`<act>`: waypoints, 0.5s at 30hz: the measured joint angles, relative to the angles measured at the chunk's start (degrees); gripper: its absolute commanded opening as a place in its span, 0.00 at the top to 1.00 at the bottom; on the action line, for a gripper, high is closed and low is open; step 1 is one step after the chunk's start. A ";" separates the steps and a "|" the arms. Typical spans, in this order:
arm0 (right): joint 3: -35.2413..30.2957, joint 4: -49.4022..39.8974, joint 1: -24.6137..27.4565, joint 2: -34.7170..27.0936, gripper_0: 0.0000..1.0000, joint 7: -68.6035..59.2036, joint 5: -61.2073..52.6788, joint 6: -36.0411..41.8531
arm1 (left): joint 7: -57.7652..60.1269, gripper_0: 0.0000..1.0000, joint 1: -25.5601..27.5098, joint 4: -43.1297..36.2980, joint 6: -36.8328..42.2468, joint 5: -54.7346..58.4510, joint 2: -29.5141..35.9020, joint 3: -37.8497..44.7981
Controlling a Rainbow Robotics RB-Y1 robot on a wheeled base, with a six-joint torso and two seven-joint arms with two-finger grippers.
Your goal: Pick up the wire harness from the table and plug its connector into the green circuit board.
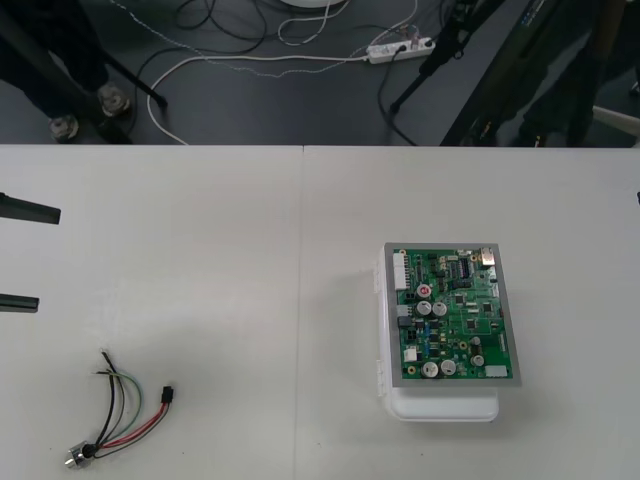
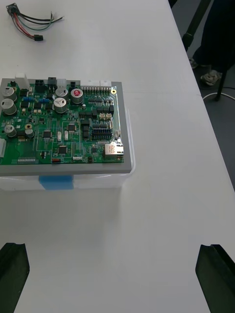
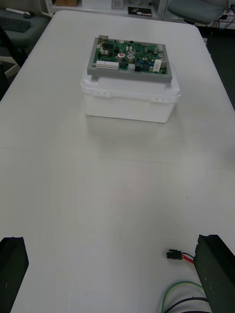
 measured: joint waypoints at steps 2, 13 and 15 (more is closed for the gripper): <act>0.00 0.00 0.00 0.00 0.00 0.00 0.00 0.00 | 0.00 0.00 0.00 0.00 0.00 0.00 0.00 0.00; 0.00 0.00 0.00 0.00 0.00 0.00 0.00 0.00 | 0.00 0.00 0.00 0.00 0.00 0.00 0.00 0.00; 0.00 0.00 0.00 0.00 0.00 0.00 0.00 0.00 | 0.00 0.00 0.00 0.00 0.00 0.00 0.00 0.00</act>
